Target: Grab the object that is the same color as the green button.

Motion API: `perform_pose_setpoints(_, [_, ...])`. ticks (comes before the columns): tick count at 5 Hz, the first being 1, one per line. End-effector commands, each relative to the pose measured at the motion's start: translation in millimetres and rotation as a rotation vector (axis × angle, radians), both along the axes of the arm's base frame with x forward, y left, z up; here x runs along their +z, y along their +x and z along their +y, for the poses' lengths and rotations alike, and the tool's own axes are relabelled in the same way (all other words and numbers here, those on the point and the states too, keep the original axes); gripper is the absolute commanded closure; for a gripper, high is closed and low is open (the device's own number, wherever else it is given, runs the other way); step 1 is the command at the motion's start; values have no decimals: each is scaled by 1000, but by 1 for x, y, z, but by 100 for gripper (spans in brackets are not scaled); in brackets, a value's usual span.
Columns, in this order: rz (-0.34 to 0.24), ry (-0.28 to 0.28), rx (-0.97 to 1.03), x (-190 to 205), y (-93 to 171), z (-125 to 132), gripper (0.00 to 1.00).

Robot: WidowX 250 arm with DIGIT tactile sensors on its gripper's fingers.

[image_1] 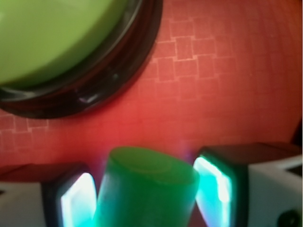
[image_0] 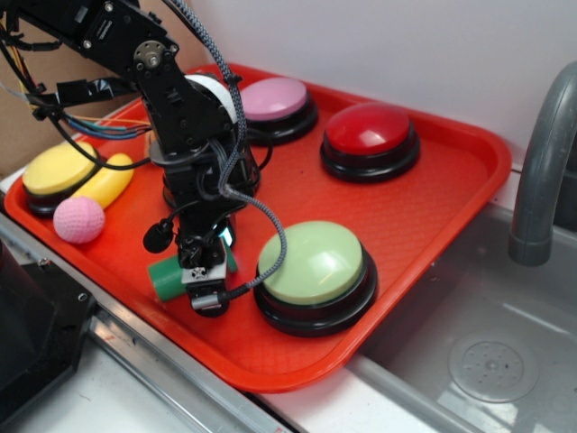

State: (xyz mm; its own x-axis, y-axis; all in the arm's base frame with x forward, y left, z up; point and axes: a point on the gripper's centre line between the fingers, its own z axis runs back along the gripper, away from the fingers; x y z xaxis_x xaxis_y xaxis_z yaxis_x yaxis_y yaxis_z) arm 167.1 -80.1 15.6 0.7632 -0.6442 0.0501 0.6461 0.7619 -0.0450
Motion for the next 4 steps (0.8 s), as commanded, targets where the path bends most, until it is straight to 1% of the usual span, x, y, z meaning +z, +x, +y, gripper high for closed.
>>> perform_pose_setpoints(1, [8,-43,131,36,1,-3,100])
perform_pose_setpoints(2, [56,4,244,65,3,1,100])
perform_pose_setpoints(3, [64,64,402,101,7,18,100])
perform_pose_setpoints(4, [46,122,597,133,7,47,100])
